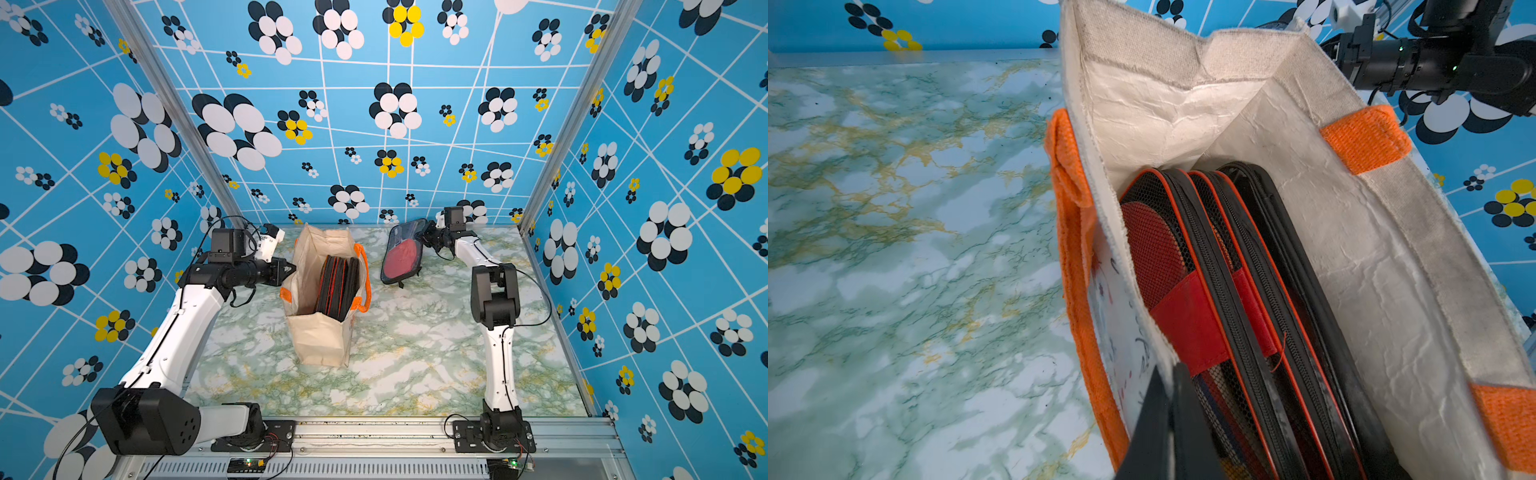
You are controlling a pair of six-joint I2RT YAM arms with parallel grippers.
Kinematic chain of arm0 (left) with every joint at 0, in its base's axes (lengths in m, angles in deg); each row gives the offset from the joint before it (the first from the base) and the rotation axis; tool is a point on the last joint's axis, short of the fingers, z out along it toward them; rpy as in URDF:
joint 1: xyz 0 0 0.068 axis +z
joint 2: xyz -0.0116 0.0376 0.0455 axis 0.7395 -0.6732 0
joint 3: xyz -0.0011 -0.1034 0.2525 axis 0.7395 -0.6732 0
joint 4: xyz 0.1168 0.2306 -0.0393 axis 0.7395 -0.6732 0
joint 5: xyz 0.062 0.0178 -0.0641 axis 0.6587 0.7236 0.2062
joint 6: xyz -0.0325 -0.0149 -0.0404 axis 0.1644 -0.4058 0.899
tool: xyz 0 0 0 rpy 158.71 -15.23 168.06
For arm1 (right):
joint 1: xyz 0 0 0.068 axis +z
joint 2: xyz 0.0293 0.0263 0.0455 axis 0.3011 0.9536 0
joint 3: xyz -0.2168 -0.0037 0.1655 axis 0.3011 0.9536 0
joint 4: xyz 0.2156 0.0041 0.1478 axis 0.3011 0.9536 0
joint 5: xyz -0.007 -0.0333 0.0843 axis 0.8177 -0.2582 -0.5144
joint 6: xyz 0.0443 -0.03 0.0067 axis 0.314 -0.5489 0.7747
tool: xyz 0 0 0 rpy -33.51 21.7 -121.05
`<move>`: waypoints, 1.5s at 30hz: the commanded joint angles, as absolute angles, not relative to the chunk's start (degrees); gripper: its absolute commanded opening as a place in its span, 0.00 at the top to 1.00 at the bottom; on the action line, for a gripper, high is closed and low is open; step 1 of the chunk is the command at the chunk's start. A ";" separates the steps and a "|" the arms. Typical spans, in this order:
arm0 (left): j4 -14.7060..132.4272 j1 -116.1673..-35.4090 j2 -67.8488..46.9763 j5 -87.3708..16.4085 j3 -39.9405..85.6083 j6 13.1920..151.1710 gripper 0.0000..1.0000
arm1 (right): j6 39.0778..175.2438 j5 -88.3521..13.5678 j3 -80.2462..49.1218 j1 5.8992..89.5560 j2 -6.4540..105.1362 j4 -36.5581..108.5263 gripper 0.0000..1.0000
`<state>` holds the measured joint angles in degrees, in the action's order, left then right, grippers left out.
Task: Remove the ping pong set from the canvas bag
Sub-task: Place the ping pong set at the center of the board.
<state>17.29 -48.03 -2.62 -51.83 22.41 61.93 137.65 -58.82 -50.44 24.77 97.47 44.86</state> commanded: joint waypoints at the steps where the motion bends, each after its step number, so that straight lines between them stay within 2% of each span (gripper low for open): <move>1: 18.38 -48.05 -1.43 -53.14 21.67 61.71 1.00 | 139.32 -62.13 -53.77 24.64 99.37 42.07 0.95; 10: 18.55 -48.16 -0.75 -53.05 21.28 61.82 1.00 | 140.73 -61.00 -57.43 22.10 104.43 42.38 0.84; 14: 18.82 -48.17 -0.64 -53.13 21.11 62.01 1.00 | 141.62 -61.34 -58.60 22.00 105.88 42.08 0.68; 20: 18.64 -48.33 -0.71 -53.05 21.30 62.00 1.00 | 141.57 -61.34 -59.76 21.87 106.54 42.61 0.57; 27: 19.34 -48.36 0.23 -52.56 20.32 61.89 1.00 | 141.00 -59.42 -58.84 21.53 104.69 44.81 0.36; 31: 19.83 -48.36 1.22 -52.29 19.72 62.19 0.86 | 138.08 -56.69 -57.59 21.49 101.93 48.41 0.26; 34: 20.28 -48.30 2.03 -51.88 19.01 62.24 0.71 | 136.81 -54.05 -55.85 21.56 99.53 49.87 0.15; 39: 22.04 -48.30 2.86 -50.67 17.32 62.64 0.50 | 135.10 -50.89 -54.60 21.57 96.11 52.82 0.12; 45: 22.02 -48.35 2.15 -50.08 17.57 62.85 0.45 | 131.92 -44.92 -51.31 22.06 90.04 56.27 0.08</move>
<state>21.16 -48.14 1.88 -50.67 18.02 62.81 134.88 -49.29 -52.85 21.73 94.54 52.95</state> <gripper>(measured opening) 0.545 0.922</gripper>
